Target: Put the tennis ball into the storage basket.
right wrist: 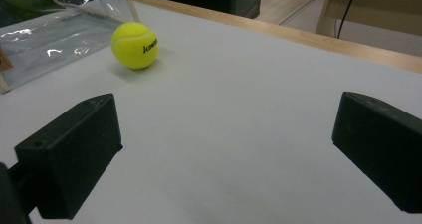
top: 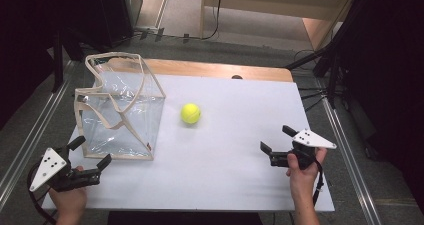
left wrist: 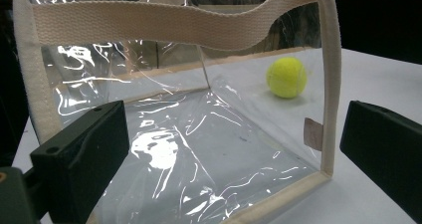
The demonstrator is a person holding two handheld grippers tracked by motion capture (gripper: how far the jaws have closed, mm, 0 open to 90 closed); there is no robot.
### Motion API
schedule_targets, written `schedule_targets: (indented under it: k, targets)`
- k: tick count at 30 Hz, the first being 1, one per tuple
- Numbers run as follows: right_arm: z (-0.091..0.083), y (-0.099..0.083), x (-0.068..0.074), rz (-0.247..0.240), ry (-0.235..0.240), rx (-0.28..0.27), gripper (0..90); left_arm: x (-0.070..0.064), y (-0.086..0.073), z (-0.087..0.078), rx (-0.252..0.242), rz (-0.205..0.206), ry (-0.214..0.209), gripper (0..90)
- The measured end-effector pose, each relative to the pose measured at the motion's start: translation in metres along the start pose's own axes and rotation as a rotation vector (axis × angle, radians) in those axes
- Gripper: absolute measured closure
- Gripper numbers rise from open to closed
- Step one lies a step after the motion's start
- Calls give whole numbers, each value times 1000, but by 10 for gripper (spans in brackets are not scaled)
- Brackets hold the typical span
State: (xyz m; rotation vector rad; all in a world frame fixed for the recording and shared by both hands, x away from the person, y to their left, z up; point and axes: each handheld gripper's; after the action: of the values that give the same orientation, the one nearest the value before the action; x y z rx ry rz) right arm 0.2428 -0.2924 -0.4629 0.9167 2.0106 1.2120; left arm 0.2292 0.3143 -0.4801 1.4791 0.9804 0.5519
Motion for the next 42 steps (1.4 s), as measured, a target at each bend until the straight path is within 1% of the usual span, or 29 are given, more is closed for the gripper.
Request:
schedule_targets:
  k: [1, 4, 5, 6, 8, 9, 11, 13, 14, 19, 20, 25, 27, 30, 31, 34, 35, 36, 38, 41, 42]
  targets:
    - [3, 3, 0, -7, 2, 0, 0, 0, 0, 0, 0, 0, 0, 0]
    - [9, 11, 0, -7, 13, 10, 0, 0, 0, 0, -1, -1, -1, 0]
    - [9, 11, 0, -7, 13, 10, 0, 0, 0, 0, -1, -1, -1, 0]
    - [13, 15, -1, -16, 18, 9, 0, 0, 0, 0, 0, 0, -1, 0]
    - [15, 17, -2, -17, 22, 8, 0, 0, 0, 0, 0, 3, -3, 0]
    - [20, 20, -2, -11, 28, 17, 0, 0, 0, 0, 3, 7, -2, 0]
    - [25, 22, -3, -17, 34, 16, 0, 0, 0, 0, 2, 5, -2, 0]
    - [28, 23, -3, -15, 38, 23, 0, 0, 0, 0, 1, 6, -4, 0]
    - [33, 27, -3, -21, 39, 42, 0, 0, 0, 0, 2, 6, -4, 0]
    - [41, 35, -2, -33, 56, 48, 0, 0, 0, 0, 1, 5, -4, 0]
    - [47, 38, -2, -38, 65, 50, 0, 0, 0, 0, 0, 5, -5, 0]
    - [59, 45, -1, -47, 67, 57, 0, 0, 0, 0, 0, 5, -5, 0]
    - [63, 49, 1, -54, 81, 64, 0, 0, 0, 0, 2, 6, -3, 0]
    - [68, 53, 1, -55, 81, 77, 0, 0, 0, 0, 2, 6, -4, 0]
    - [71, 54, 1, -53, 93, 78, 0, 0, 0, 0, 3, 6, -4, 0]
    - [81, 60, 2, -48, 131, 101, 0, 0, 0, 0, 2, 5, -4, 0]
    - [85, 62, 3, -39, 136, 116, 0, 0, 0, 1, 3, 5, -5, 0]
    - [88, 64, 3, -47, 129, 129, 0, 0, 0, 0, 3, 5, -5, 0]
    - [92, 67, 4, -59, 140, 141, 0, 0, 0, 0, 3, 6, -6, 0]
    - [96, 70, 4, -62, 143, 149, 0, 0, 0, 0, 3, 5, -5, 0]
    - [100, 71, 4, -76, 147, 157, 0, 0, 0, 0, 3, 6, -5, 0]
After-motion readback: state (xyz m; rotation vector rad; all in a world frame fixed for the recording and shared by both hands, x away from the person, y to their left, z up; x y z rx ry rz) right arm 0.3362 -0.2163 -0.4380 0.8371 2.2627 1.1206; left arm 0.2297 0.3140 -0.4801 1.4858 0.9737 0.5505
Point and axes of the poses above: each handheld gripper's, and its own axes: z roughly forward along the jaws, y roughly out of its top, x roughly to its left, and after that the axes turned 13 degrees about -z, right-handed
